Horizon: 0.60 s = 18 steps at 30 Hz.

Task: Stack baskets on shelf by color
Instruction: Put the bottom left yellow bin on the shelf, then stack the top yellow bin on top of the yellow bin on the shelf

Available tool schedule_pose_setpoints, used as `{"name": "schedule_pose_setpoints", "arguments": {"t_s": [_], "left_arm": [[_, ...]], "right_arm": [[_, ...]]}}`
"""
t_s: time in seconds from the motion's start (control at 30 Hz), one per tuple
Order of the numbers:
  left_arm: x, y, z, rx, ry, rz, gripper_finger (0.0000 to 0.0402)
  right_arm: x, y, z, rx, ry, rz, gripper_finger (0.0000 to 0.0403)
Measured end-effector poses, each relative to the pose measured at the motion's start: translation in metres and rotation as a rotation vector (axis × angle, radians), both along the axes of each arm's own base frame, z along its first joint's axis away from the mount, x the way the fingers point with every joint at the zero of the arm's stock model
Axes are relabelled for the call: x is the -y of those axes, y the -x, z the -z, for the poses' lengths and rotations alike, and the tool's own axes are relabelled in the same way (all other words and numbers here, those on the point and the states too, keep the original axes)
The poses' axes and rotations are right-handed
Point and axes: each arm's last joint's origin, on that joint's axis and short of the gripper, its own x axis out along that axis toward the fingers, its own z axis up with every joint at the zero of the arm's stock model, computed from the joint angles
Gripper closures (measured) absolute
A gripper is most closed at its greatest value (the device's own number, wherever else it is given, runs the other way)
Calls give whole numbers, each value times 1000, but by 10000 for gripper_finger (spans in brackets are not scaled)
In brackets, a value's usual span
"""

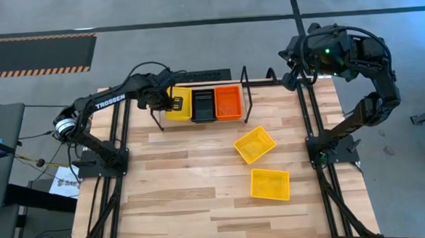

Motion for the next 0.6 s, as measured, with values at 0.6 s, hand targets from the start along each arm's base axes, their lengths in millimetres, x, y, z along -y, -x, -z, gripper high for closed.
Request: {"name": "schedule_pose_setpoints", "arguments": {"t_s": [0.6], "left_arm": [[22,21,-39,124,-73,27,280]], "right_arm": [[2,-11,6,-42,-13,-2,377]]}}
